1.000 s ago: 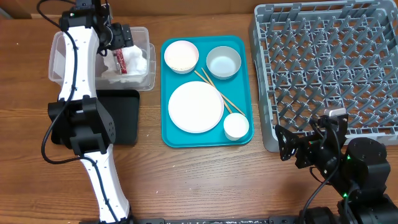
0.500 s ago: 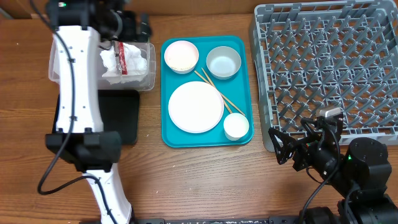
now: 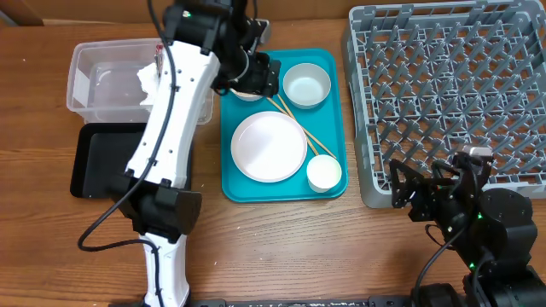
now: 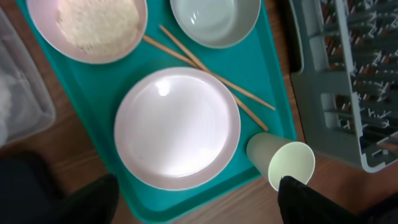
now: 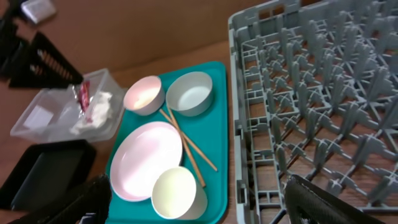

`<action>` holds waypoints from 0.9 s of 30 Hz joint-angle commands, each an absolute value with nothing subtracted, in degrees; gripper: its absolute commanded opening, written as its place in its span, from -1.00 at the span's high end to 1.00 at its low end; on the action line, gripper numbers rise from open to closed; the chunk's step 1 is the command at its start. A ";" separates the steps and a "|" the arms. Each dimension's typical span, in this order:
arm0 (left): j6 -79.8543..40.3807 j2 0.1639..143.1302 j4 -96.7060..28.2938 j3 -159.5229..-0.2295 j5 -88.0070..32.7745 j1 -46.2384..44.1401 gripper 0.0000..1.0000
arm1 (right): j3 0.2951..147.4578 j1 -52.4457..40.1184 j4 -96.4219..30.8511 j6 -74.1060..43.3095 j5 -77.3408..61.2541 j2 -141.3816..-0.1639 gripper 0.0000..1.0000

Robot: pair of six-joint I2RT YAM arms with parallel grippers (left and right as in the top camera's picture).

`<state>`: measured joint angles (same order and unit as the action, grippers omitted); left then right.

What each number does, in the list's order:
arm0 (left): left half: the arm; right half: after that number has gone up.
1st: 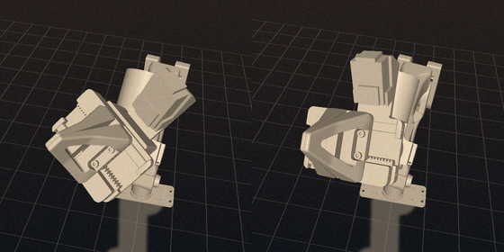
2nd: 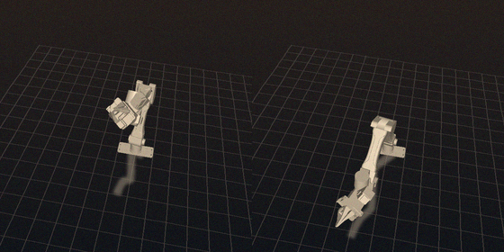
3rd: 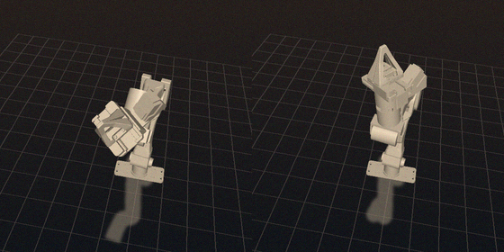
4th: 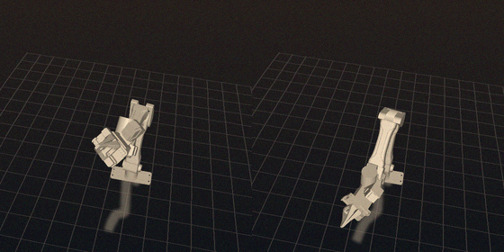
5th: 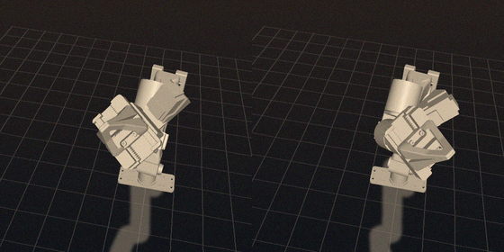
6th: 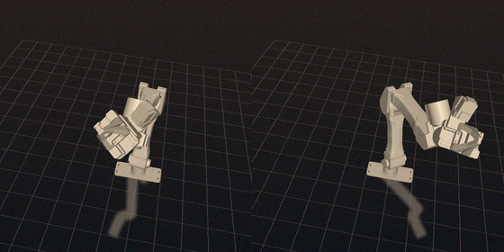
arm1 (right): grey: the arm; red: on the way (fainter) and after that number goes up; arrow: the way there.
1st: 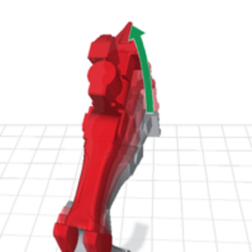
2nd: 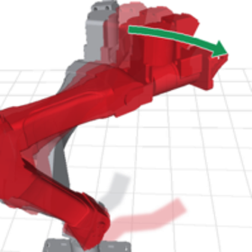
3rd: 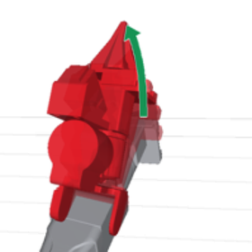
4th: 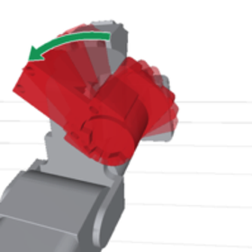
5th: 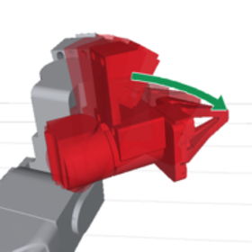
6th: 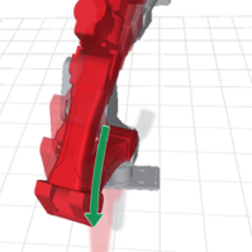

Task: Sort waste into correct bins and load items into the dishwasher
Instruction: 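Move left gripper to the paper cup and grasp it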

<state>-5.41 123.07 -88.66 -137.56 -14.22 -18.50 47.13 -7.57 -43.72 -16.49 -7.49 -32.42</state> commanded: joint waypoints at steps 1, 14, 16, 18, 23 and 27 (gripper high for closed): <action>-8.45 123.46 -88.16 -133.14 -13.56 -21.12 -0.50 | 48.36 -7.38 -43.38 -18.28 -4.71 -32.12 -0.85; -10.96 123.46 -78.32 -117.60 -13.28 -32.82 -0.17 | 48.36 -7.38 -44.29 -18.06 -4.75 -32.14 -0.92; -10.96 123.46 -76.95 -115.96 -12.73 -33.67 -0.08 | 48.36 -7.38 -44.31 -18.06 -4.78 -32.14 -0.92; -10.94 123.46 -76.05 -114.37 -12.71 -34.33 0.03 | 48.36 -7.38 -44.34 -18.06 -4.78 -32.14 -0.92; -8.84 123.46 -75.55 -112.18 -12.75 -35.68 0.08 | 48.36 -7.38 -44.34 -18.06 -4.78 -32.14 -0.92; -7.88 123.46 -75.18 -112.12 -12.43 -36.91 0.15 | 48.36 -7.38 -44.34 -18.09 -4.78 -32.14 -0.92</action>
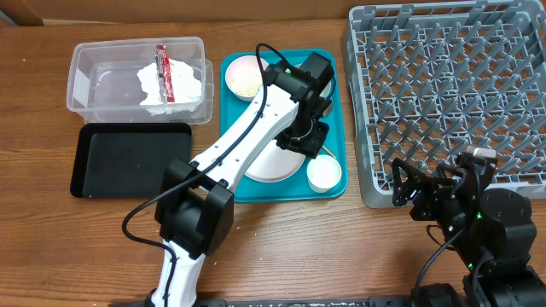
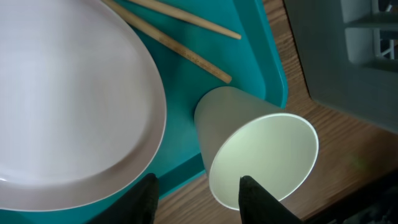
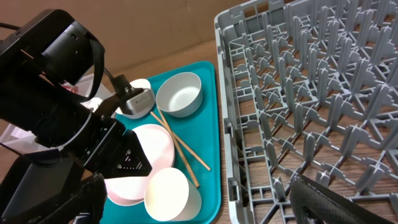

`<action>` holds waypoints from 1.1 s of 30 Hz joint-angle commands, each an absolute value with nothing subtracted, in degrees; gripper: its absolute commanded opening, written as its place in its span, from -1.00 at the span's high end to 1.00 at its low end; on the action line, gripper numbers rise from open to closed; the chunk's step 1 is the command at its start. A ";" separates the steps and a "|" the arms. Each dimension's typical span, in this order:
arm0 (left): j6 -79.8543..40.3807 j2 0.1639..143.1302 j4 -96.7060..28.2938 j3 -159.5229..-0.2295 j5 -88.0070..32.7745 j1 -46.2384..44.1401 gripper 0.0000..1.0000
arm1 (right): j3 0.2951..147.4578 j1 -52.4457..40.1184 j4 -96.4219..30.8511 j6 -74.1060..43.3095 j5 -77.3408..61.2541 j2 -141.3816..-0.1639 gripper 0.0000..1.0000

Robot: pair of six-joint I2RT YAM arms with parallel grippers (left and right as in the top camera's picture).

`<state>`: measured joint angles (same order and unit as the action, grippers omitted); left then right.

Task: Sort waste into correct bins and load items into the dishwasher
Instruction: 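Move left gripper to the paper cup and grasp it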

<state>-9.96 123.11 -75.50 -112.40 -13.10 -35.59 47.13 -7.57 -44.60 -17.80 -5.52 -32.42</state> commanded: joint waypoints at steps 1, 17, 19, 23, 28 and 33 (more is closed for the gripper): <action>-7.88 123.46 -75.07 -112.12 -11.86 -37.17 0.16 | 48.36 -7.38 -44.34 -18.09 -4.78 -32.14 -0.92; -7.90 123.46 -72.12 -106.32 -11.00 -37.95 0.37 | 48.34 -7.38 -45.65 -18.06 -4.75 -32.14 -0.92; -7.94 123.46 -71.02 -105.14 -11.07 -37.95 0.38 | 48.34 -7.38 -45.84 -18.06 -4.78 -32.14 -0.92; -8.05 123.46 -69.73 -104.99 -11.68 -37.95 0.66 | 48.34 -7.38 -46.17 -18.06 -4.75 -32.14 -0.92; -9.04 123.46 -69.06 -104.99 -11.92 -37.87 0.92 | 48.34 -7.38 -46.22 -18.09 -4.78 -32.14 -0.92; -8.56 123.20 -69.80 -105.32 -14.52 -36.84 0.92 | 48.34 -7.38 -46.22 -18.15 -4.89 -32.14 -0.92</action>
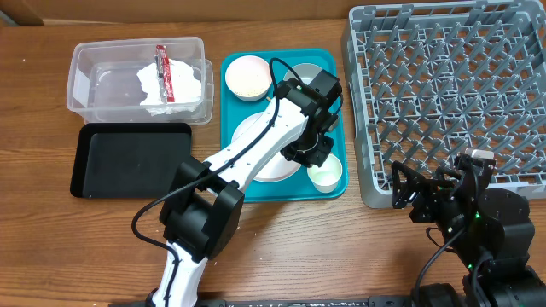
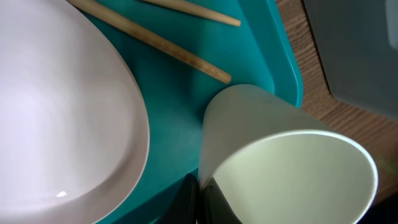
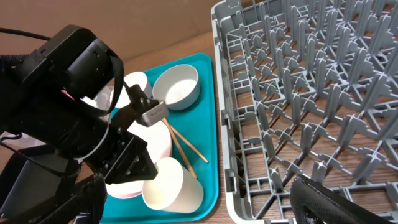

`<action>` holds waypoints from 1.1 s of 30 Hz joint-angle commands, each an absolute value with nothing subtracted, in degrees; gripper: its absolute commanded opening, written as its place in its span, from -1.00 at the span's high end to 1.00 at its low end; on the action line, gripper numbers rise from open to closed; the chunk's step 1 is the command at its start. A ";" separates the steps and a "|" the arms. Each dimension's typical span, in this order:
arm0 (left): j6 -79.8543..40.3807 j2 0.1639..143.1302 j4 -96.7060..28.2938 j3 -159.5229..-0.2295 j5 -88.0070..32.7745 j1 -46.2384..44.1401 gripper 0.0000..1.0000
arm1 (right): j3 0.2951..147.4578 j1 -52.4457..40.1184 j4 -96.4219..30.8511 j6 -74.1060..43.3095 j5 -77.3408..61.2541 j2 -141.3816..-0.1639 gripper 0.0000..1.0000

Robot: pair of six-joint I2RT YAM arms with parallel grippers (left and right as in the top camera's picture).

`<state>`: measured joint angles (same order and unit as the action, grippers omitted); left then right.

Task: Sort waste into correct bins and load items into the dishwasher
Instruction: 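Move left gripper to the paper cup and grasp it, then hand the paper cup from left gripper to right gripper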

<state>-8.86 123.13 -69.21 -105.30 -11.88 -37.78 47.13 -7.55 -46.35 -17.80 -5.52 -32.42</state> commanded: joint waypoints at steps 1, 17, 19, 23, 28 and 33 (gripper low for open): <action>-7.90 123.07 -70.39 -105.73 -15.86 -36.21 0.92 | 48.34 -7.38 -46.19 -18.22 -5.19 -32.14 -0.92; 13.96 121.80 -87.26 -114.91 -61.12 -13.54 0.92 | 46.39 -7.38 -32.23 -24.27 -21.50 -34.52 -0.99; 17.58 121.80 -89.82 -114.91 -67.44 -11.46 0.92 | 46.17 -7.38 -23.68 -24.23 -32.27 -39.55 -0.99; 21.96 121.80 -93.27 -114.91 -73.14 -9.96 0.92 | 46.19 -7.38 -8.34 -24.32 -48.56 -49.69 -0.95; 25.69 121.80 -96.25 -114.91 -76.66 -8.32 0.92 | 46.22 -7.38 6.35 -27.97 -58.33 -62.72 -0.89; 26.17 121.80 -96.84 -114.91 -77.10 -6.74 0.92 | 46.22 -7.38 11.68 -28.12 -60.34 -71.46 -0.89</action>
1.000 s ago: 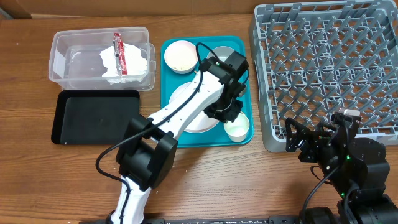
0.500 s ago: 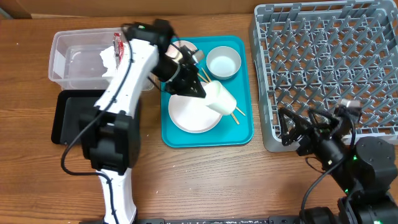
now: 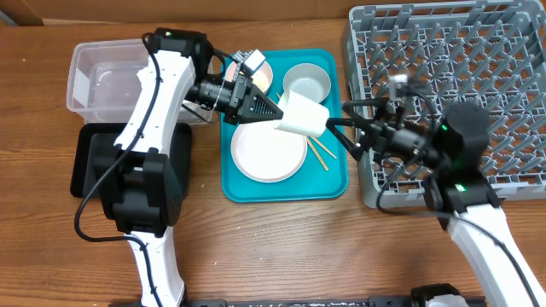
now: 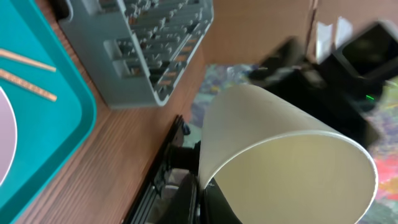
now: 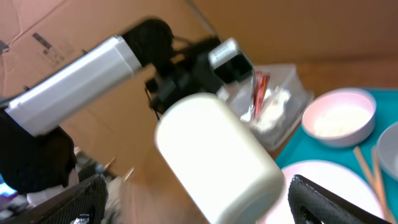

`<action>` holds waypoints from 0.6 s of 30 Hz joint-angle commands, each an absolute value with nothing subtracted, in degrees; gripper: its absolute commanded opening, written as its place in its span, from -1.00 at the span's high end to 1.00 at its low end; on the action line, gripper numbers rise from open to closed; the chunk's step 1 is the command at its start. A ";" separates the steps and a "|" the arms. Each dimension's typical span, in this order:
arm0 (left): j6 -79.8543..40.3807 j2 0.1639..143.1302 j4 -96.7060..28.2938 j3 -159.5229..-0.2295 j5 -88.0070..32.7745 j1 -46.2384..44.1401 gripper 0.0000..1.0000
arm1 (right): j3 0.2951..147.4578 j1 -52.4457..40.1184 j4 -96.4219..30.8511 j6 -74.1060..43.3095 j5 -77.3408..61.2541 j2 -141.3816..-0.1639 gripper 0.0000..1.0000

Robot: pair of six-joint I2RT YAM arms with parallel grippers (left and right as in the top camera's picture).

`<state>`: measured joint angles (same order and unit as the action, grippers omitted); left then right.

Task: Sort waste into correct bins and load items into the dishwasher
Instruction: 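Hand the paper cup from left gripper to right gripper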

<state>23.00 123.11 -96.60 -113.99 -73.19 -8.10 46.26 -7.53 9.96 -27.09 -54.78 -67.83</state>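
My left gripper [image 3: 277, 111] is shut on the rim of a white cup [image 3: 303, 115] and holds it on its side above the teal tray [image 3: 333, 181]. The cup's base points at my right gripper [image 3: 345, 130], which is open just right of it. In the left wrist view the cup [image 4: 280, 155] fills the frame, mouth toward the camera. In the right wrist view its base [image 5: 217, 155] sits between my open fingertips [image 5: 339, 199]. On the tray lie a white plate [image 3: 269, 147], a grey bowl [image 3: 306, 83], chopsticks [image 3: 320, 153] and a partly hidden rice bowl [image 3: 263, 77].
The grey dish rack [image 3: 452, 68] stands right of the tray, with my right arm reaching across its front left corner. A clear bin [image 3: 98, 77] holding waste and a black tray [image 3: 94, 162] lie at the left, partly under my left arm.
The cup has gone from the tray's front right corner to mid-air above the tray, still in my left gripper. My right gripper has moved from the front right of the table to just beside the cup.
My left gripper hovered open over the back of the tray, then stood open at the cup in the front right corner, then was shut on its rim. Now it holds the cup up sideways. My right arm stayed at the table's front until it moved to the cup.
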 commanded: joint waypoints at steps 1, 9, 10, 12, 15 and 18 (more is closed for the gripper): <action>26.24 121.80 -96.84 -114.91 -77.45 -6.63 0.92 | 46.22 -7.38 12.43 -28.14 -60.36 -72.86 -0.89; 26.09 121.80 -96.84 -114.91 -79.11 -7.55 0.92 | 46.22 -7.40 19.79 -28.14 -64.82 -78.72 -0.91; 25.58 121.80 -96.84 -114.91 -79.26 -7.73 0.92 | 46.22 -7.40 20.18 -28.14 -64.90 -79.00 -0.91; 25.34 121.80 -96.86 -114.89 -79.81 -8.43 0.92 | 46.22 -7.40 21.43 -28.14 -65.69 -79.35 -0.91; 25.28 121.82 -96.84 -114.89 -79.81 -9.76 0.92 | 46.22 -7.40 22.63 -28.16 -65.69 -79.46 -0.91; 25.21 121.80 -96.86 -114.89 -80.03 -10.76 0.92 | 46.22 -7.40 23.49 -28.16 -65.71 -79.48 -0.91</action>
